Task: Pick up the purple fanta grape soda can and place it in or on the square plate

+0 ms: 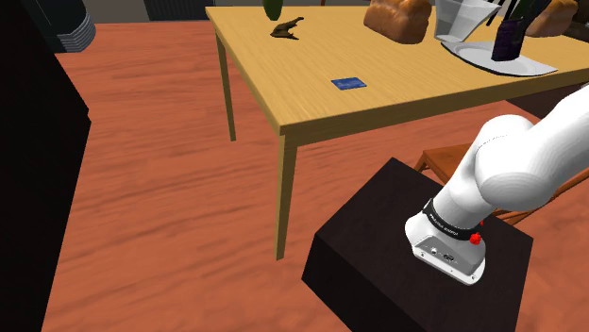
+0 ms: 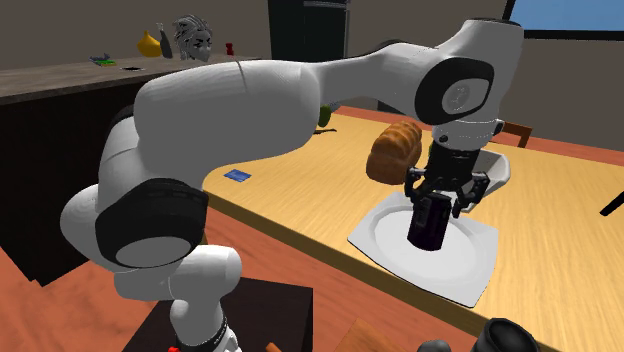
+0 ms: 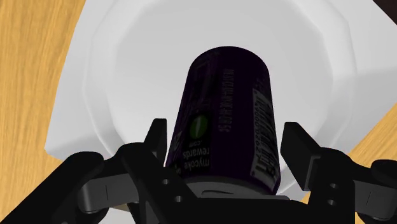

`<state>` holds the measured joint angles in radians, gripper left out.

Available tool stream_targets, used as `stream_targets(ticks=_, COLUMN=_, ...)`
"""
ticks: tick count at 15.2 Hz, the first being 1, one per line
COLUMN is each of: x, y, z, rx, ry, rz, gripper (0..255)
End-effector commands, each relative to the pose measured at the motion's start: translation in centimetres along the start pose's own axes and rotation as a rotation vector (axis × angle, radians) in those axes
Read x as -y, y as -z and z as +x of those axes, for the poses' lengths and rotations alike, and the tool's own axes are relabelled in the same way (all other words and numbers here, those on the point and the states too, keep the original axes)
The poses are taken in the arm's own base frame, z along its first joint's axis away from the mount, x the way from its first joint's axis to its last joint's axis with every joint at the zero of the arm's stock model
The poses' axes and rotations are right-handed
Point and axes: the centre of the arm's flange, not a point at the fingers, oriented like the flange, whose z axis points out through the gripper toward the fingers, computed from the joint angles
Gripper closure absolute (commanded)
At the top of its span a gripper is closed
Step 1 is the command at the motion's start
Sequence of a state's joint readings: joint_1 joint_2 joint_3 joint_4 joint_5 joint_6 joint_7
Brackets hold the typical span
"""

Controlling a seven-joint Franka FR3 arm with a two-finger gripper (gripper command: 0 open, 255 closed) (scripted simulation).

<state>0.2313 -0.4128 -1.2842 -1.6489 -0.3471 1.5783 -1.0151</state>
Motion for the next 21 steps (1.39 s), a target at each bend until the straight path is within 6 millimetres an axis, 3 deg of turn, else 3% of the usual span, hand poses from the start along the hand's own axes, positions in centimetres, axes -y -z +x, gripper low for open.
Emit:
stream_targets(ticks=1, x=0.0, y=0.0, z=0.0, rx=0.000, ry=0.000, rz=0.000, gripper=255)
stream_targets(ticks=4, x=0.0, y=0.0, z=0.0, rx=0.000, ry=0.000, rz=0.000, gripper=255)
stream_targets(ticks=5, x=0.0, y=0.0, z=0.0, rx=0.000, ry=0.000, rz=0.000, gripper=0)
stream_targets(ticks=10, x=0.0, y=0.0, z=0.0, rx=0.000, ry=0.000, rz=0.000, gripper=0)
stream_targets(ticks=14, x=0.0, y=5.0, z=0.0, rx=0.000, ry=0.000, rz=0.000, gripper=0)
stream_targets(ticks=21, x=0.0, y=5.0, z=0.0, rx=0.000, ry=0.000, rz=0.000, gripper=0)
